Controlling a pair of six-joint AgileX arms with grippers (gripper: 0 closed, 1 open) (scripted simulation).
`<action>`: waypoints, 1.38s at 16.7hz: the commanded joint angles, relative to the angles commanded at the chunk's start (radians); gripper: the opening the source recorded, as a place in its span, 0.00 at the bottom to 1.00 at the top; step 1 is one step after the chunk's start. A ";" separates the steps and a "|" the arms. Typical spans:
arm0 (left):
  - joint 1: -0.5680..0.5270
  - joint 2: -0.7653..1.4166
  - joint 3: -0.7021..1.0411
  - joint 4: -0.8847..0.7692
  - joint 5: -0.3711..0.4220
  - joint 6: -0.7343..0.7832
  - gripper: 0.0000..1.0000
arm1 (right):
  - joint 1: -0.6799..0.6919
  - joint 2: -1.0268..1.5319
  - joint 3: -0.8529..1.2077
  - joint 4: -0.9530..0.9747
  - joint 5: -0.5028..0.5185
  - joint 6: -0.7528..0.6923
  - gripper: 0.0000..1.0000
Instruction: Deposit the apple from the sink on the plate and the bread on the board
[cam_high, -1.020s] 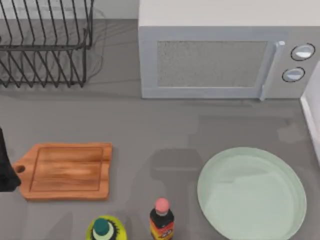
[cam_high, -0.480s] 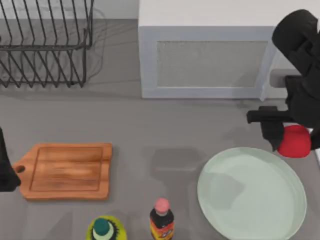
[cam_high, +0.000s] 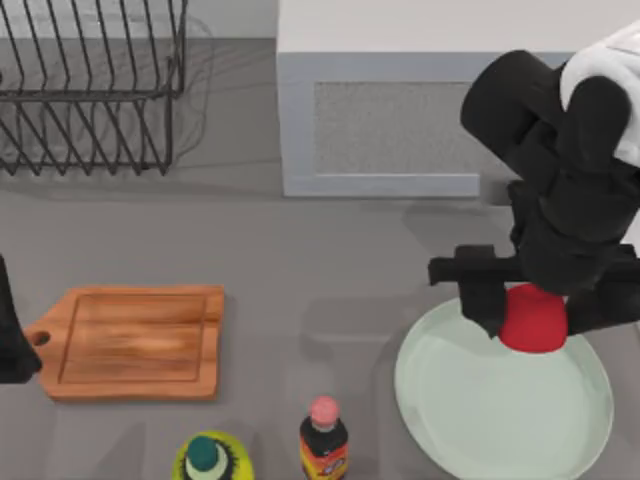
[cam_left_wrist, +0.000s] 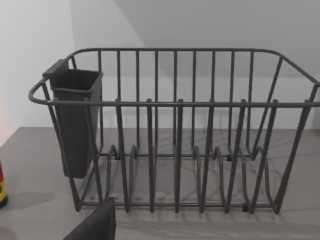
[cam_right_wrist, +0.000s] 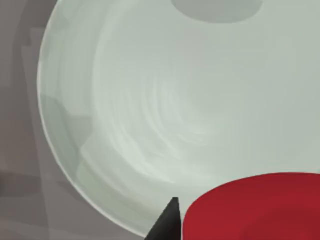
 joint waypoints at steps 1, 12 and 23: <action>0.000 0.000 0.000 0.000 0.000 0.000 1.00 | 0.000 0.000 0.000 0.000 0.000 0.000 0.00; 0.000 0.000 0.000 0.000 0.000 0.000 1.00 | 0.000 0.000 0.000 0.000 0.000 0.000 0.68; 0.000 0.000 0.000 0.000 0.000 0.000 1.00 | 0.000 0.000 0.000 0.000 0.000 0.000 1.00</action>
